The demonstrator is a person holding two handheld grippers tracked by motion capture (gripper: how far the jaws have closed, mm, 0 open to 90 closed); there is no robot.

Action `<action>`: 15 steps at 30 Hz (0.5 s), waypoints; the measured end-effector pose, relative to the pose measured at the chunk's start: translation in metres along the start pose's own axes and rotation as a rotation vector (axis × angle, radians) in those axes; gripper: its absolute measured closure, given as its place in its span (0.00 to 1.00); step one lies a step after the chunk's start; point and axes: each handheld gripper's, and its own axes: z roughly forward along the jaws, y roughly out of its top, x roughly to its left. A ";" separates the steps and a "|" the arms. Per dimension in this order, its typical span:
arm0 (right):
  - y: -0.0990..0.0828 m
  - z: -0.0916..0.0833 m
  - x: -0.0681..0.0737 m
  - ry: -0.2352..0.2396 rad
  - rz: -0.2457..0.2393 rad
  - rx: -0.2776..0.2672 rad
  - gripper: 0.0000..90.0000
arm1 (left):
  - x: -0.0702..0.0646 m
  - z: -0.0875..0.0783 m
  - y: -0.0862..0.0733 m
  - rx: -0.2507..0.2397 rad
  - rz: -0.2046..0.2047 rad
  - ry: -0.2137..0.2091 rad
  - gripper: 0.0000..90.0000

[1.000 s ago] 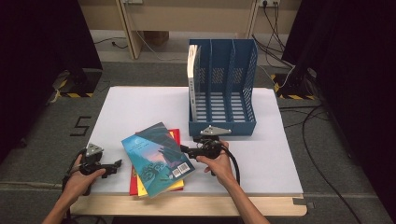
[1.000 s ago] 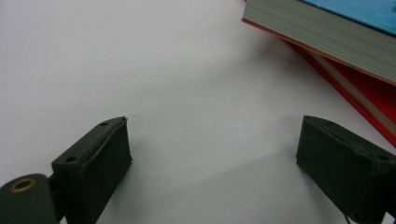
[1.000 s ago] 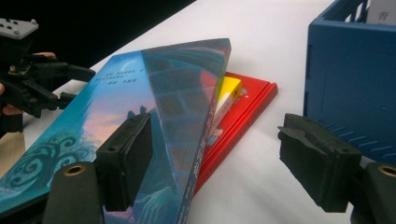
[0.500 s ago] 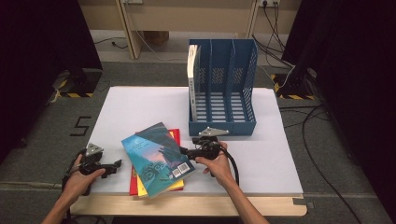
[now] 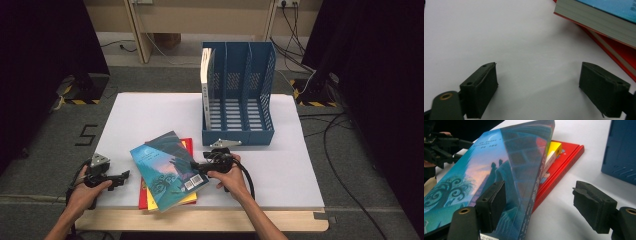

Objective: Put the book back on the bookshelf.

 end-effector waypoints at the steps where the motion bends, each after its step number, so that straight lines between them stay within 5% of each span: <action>1: 0.000 0.000 0.000 0.004 -0.004 0.001 0.30 | 0.000 0.000 0.000 0.000 0.000 -0.004 0.16; 10: -0.001 0.001 0.003 0.031 0.022 0.013 0.31 | -0.011 -0.007 0.005 -0.057 -0.032 -0.049 0.16; 15: -0.003 0.005 0.005 0.059 0.040 0.024 0.31 | -0.022 -0.008 0.006 -0.057 -0.016 -0.080 0.16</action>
